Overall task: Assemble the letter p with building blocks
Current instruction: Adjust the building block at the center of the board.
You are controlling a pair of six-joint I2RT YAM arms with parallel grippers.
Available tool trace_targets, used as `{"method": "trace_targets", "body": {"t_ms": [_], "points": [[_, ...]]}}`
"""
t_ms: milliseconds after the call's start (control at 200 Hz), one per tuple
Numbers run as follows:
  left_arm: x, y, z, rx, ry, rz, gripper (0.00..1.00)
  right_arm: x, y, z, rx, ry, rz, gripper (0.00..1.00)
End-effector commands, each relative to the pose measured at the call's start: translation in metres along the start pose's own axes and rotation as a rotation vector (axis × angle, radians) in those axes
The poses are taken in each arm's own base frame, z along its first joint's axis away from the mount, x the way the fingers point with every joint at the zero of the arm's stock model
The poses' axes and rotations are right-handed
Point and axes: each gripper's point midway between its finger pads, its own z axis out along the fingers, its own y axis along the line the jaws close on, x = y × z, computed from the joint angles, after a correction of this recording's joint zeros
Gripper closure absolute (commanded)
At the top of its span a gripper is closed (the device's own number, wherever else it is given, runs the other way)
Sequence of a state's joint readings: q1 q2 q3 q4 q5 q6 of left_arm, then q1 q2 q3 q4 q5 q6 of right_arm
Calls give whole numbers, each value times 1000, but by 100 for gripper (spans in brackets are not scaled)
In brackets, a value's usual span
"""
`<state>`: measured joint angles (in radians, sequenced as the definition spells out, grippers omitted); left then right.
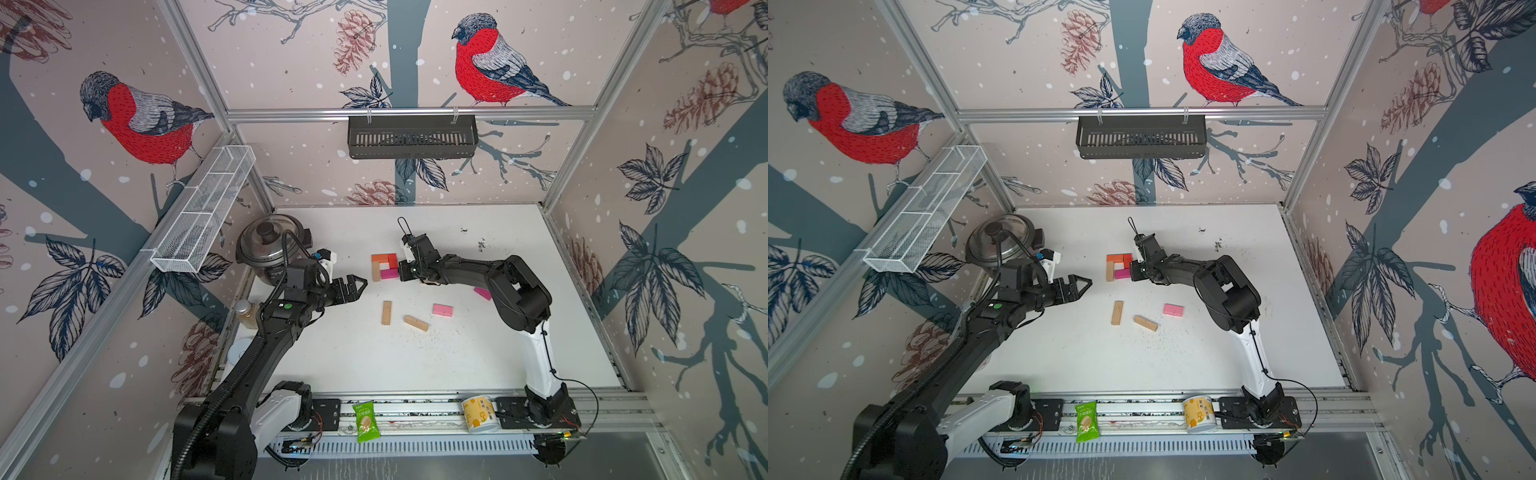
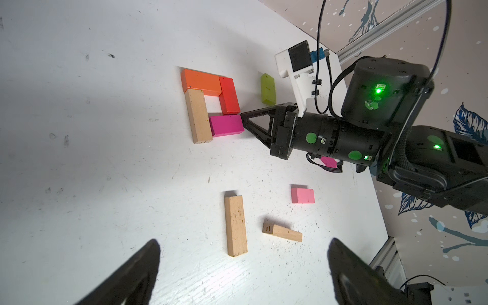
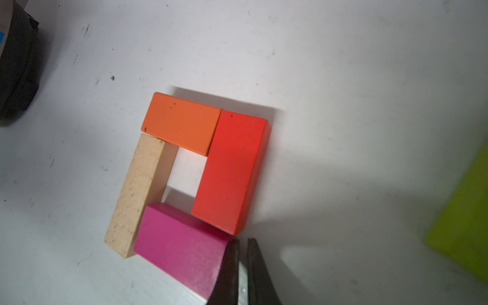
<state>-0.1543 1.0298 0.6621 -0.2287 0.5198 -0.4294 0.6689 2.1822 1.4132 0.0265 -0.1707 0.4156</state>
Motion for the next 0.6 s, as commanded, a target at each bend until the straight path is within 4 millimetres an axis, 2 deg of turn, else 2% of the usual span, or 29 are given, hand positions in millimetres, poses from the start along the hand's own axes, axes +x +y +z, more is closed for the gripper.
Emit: {"method": "trace_targets", "body": {"t_ms": [0,135,220,285,420,515,595], "points": [[-4,-7,-2,28,-28,-4,3,26,-13,-2,40,102,27,88],[-3,-25,5,48,-62,0,2,25,-14,-5,20,99,45,88],[4,-35,17,56,-51,-10,9,24,-17,-8,10,94,60,88],[10,-36,28,65,-36,-50,21,24,-18,-10,2,92,69,88],[20,-23,52,34,9,-130,59,25,-20,-12,-9,90,83,88],[25,-22,70,27,44,-160,75,25,-21,-12,-16,89,90,88],[30,-19,88,17,75,-179,82,26,-21,-11,-24,93,92,88]]}}
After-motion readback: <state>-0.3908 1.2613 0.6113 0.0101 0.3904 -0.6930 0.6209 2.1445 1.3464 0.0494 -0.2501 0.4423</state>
